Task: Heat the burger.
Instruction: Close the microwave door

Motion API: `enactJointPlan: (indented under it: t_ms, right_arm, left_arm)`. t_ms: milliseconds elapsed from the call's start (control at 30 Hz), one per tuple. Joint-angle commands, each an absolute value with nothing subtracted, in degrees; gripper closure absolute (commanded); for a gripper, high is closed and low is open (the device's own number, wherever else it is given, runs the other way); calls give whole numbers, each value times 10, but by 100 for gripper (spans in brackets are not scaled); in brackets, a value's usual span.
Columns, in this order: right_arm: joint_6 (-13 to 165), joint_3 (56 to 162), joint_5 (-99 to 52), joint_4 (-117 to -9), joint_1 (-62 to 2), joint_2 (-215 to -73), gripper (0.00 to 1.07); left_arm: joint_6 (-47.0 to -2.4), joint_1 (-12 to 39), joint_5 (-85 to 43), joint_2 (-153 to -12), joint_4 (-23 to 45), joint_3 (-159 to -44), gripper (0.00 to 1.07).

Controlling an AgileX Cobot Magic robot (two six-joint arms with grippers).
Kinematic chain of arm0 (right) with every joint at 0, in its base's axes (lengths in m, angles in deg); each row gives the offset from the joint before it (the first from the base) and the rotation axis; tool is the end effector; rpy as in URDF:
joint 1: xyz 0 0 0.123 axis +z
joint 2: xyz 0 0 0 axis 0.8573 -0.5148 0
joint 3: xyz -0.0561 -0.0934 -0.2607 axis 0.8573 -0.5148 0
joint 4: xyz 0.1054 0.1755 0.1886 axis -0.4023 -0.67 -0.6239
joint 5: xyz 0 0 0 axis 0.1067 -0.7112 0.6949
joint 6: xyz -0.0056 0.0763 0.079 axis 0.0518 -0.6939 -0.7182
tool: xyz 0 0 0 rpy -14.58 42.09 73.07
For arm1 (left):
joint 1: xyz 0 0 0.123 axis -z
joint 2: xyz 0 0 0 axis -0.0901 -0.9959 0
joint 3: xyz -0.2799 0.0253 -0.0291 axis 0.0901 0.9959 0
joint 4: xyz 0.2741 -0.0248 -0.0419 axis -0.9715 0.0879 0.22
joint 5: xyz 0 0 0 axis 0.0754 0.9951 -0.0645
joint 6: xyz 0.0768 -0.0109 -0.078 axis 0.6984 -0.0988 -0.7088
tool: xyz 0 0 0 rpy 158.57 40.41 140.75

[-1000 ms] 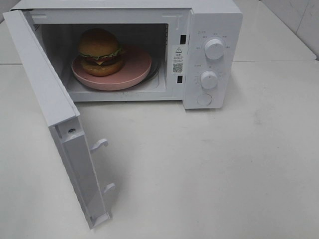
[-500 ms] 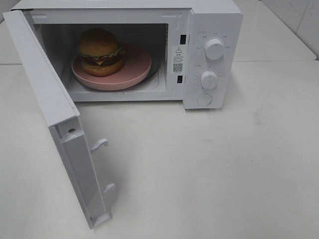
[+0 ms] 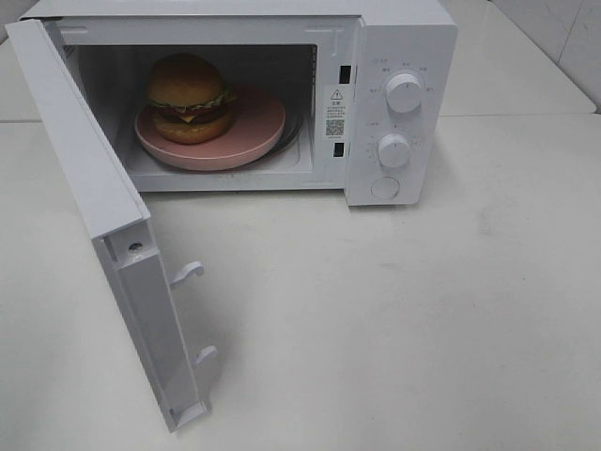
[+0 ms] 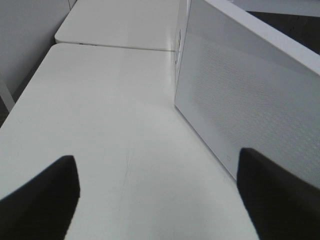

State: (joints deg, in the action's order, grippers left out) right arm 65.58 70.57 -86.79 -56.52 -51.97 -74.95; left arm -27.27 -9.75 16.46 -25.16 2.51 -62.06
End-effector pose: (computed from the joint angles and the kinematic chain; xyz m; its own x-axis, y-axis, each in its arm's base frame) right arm 0.0382 -0.0058 0.2856 -0.4296 -0.0067 -0.9030 -0.0180 0.9998 0.0011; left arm 0.0786 -0.0029 0.3022 -0.4144 -0.0845 -0.9061 -0.0259 0.9964 -0.0811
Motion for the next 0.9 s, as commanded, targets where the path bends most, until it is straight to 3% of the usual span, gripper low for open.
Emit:
enactJointPlan:
  t_ms: [33,100,133,200,233,267,300,700,767,900]
  right_arm:
    - [656,706,-862,-563,-524,-735,31]
    - [656,706,-862,-563,-524,-735,31]
    - [656,706,-862,-563,-524,-735,31]
    - [656,706,-862,-563,-524,-735,31]
    - [656,706,-862,-563,-524,-735,31]
    - [656,706,-862,-563,-524,-735,31]
    - [656,706,-862,-563,-524,-735,31]
    - [656,706,-862,-563,-524,-735,31]
    - [656,706,-862,-563,-524,-735,31]
    - [656,706,-862,-563,-524,-735,31]
  left_arm:
    - [-274,-96,142,-286,24,-625,45]
    - [-274,-96,123,-331,24,-624,65]
    - [-274,-96,123,-331,24,-624,65]
    - [-274,-96,108,-377,24,-624,85]
    - [-274,-96,108,-377,24,-624,85]
    - [-274,-96,93,-404,23,-624,99]
    - [-274,-96,82,-418,23,-624,107]
    - [-234,-96,-147,-512,39,-569,107]
    - [-199,-96,-273,-531,49,-515,107]
    - [-198,-96,-365,-546,49,-473,107]
